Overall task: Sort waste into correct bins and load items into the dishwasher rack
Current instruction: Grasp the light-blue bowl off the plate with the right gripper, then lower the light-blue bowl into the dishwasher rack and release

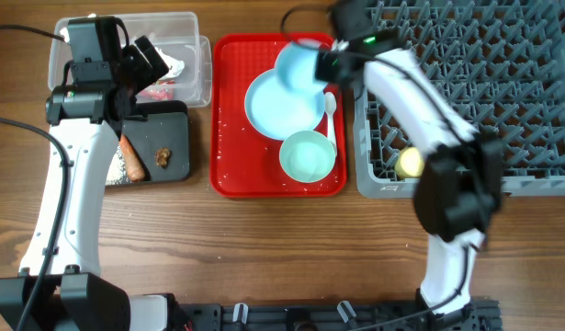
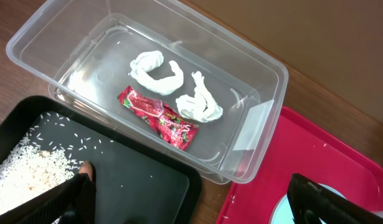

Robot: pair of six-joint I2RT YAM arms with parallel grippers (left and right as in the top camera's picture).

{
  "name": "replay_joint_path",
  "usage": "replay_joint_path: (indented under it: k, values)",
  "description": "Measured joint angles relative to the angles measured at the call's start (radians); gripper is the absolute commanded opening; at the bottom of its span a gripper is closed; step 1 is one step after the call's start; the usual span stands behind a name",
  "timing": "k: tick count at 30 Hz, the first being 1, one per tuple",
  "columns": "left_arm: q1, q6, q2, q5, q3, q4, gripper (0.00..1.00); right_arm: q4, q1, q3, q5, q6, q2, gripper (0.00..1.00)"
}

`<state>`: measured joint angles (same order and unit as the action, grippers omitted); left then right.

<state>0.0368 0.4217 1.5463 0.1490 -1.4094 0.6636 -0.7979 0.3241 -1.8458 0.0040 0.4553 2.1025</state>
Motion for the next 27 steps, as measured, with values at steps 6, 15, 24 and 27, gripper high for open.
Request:
replay_joint_path:
  k: [6,15,24,27]
  values:
    - [0.000,0.000,0.000,0.000,0.000,0.000,1.00,0.136,-0.065,-0.051,0.478,-0.101,-0.220,0.04]
    - [0.000,0.000,0.000,0.000,0.000,0.002,1.00,0.584,-0.137,-0.068,0.836,-0.698,-0.117,0.04]
    - [0.000,0.000,0.000,0.000,0.000,0.003,1.00,0.793,-0.137,-0.057,0.876,-0.981,0.093,0.04]
    - [0.000,0.000,0.000,0.000,0.000,0.003,1.00,0.799,-0.137,-0.057,0.880,-1.003,0.115,0.04]
